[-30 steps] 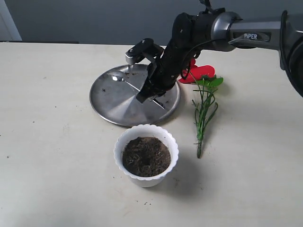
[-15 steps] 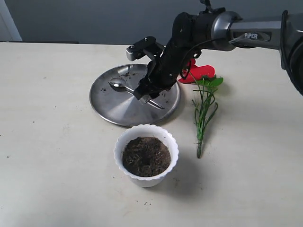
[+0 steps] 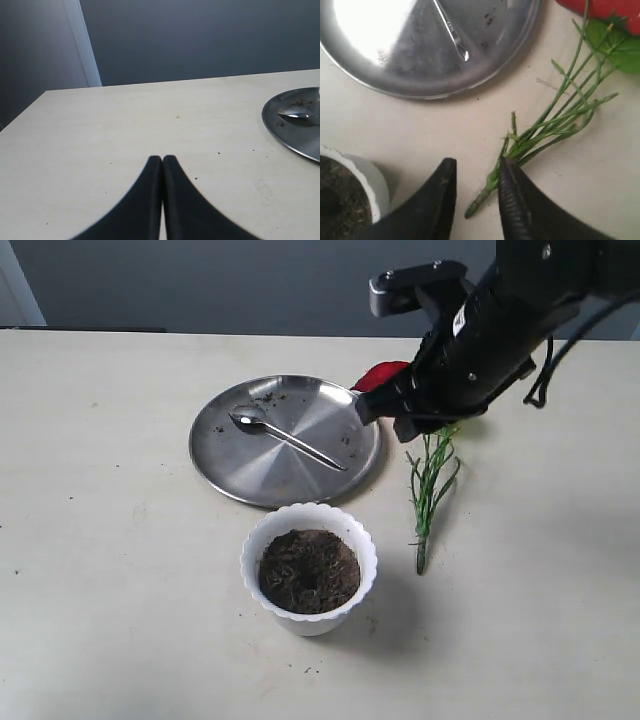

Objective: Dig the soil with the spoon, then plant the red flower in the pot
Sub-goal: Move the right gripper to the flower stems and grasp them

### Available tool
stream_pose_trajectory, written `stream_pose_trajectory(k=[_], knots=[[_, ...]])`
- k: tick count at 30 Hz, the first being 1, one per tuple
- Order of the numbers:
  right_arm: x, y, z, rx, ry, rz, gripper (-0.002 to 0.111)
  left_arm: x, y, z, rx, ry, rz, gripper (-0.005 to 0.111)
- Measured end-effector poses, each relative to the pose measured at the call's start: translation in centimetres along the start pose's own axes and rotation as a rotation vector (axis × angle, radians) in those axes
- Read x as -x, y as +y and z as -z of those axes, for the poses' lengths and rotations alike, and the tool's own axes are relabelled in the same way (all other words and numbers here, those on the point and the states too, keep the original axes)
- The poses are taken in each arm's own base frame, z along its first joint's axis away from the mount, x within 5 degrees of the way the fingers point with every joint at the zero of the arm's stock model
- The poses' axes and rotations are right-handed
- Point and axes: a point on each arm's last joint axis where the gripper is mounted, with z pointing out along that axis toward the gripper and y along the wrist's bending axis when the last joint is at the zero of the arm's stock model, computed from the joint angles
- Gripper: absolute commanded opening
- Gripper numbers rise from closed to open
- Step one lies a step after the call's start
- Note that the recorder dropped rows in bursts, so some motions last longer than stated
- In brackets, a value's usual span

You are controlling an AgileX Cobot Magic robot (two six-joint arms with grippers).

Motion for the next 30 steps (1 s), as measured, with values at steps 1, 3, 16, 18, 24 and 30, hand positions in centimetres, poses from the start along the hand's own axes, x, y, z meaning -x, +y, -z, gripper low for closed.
stream_pose_trajectory(k=[1, 3, 16, 18, 24, 30], knots=[[-0.5, 0.1, -0.4, 0.014, -0.022, -0.021, 0.043, 0.0, 0.0, 0.0, 0.000, 0.000, 0.000, 0.000], [-1.2, 0.1, -1.3, 0.029, -0.053, -0.060, 0.058, 0.0, 0.0, 0.0, 0.000, 0.000, 0.000, 0.000], [-0.4, -2.2, -7.0, -0.183, -0.106, -0.289, 0.064, 0.0, 0.0, 0.0, 0.000, 0.000, 0.000, 0.000], [0.1, -2.3, -7.5, -0.200, -0.116, -0.311, 0.064, 0.0, 0.0, 0.0, 0.000, 0.000, 0.000, 0.000], [1.5, -2.5, -8.8, -0.224, -0.092, -0.366, 0.064, 0.0, 0.0, 0.0, 0.000, 0.000, 0.000, 0.000], [0.3, -2.9, -11.2, -0.284, 0.040, -0.377, 0.064, 0.0, 0.0, 0.0, 0.000, 0.000, 0.000, 0.000]])
